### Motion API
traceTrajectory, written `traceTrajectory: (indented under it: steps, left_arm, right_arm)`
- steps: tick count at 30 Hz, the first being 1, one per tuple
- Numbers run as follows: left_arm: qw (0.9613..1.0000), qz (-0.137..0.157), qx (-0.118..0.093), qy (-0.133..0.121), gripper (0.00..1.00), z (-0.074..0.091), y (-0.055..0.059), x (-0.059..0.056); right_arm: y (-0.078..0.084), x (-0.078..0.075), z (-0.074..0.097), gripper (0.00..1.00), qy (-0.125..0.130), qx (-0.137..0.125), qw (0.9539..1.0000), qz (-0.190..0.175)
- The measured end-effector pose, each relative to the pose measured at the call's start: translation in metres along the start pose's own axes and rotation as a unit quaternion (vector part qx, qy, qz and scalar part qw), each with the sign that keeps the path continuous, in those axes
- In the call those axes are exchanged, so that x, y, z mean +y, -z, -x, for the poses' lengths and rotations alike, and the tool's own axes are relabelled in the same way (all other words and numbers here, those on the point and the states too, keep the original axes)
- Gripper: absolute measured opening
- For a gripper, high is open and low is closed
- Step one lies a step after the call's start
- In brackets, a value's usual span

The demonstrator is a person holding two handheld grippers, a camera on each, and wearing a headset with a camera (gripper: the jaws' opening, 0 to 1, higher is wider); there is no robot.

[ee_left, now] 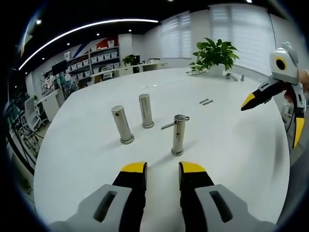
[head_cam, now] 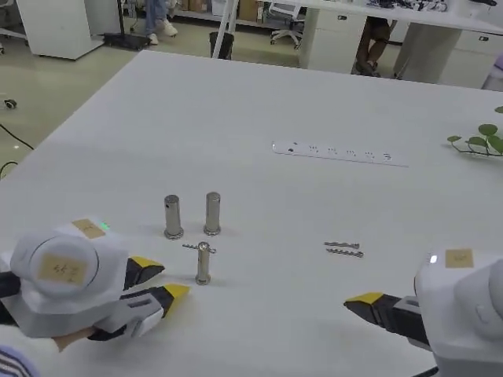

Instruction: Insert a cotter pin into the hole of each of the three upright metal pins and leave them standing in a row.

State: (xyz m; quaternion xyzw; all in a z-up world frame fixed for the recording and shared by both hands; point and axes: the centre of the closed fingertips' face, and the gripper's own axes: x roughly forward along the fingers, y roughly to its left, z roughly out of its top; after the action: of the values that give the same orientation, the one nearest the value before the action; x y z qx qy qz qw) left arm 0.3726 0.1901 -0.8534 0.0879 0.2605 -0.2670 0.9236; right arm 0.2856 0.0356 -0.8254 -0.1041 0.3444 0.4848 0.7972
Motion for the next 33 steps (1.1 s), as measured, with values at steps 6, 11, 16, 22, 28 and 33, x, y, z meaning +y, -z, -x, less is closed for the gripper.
traceTrajectory:
  steps: [6, 11, 16, 22, 28, 33]
  left_arm:
    - [0.9998, 0.011, -0.011, -0.015, 0.29, 0.005, -0.005, 0.016]
    - [0.9994, 0.017, -0.018, -0.025, 0.30, 0.006, -0.010, 0.030]
    - [0.9993, 0.017, -0.019, -0.028, 0.28, 0.003, -0.016, 0.039]
    - [0.9993, 0.014, -0.018, -0.029, 0.29, -0.003, -0.023, 0.046]
    - [0.9983, 0.019, -0.039, -0.038, 0.29, -0.011, -0.039, 0.056]
    - [0.9981, 0.021, -0.041, -0.039, 0.29, -0.022, -0.047, 0.058]
  right_arm:
    - [-0.001, -0.001, 0.002, 0.98, 0.003, -0.003, 1.0000, -0.001]
    - [-0.001, -0.002, 0.003, 0.98, 0.008, -0.006, 1.0000, -0.002]
    - [0.001, -0.002, 0.003, 0.98, 0.008, -0.010, 0.9999, -0.010]
    - [0.003, -0.002, 0.002, 0.98, 0.008, -0.014, 0.9997, -0.021]
    - [0.004, -0.002, 0.003, 0.98, 0.010, -0.015, 0.9995, -0.025]
    - [0.003, -0.002, 0.003, 0.98, 0.012, -0.019, 0.9994, -0.027]
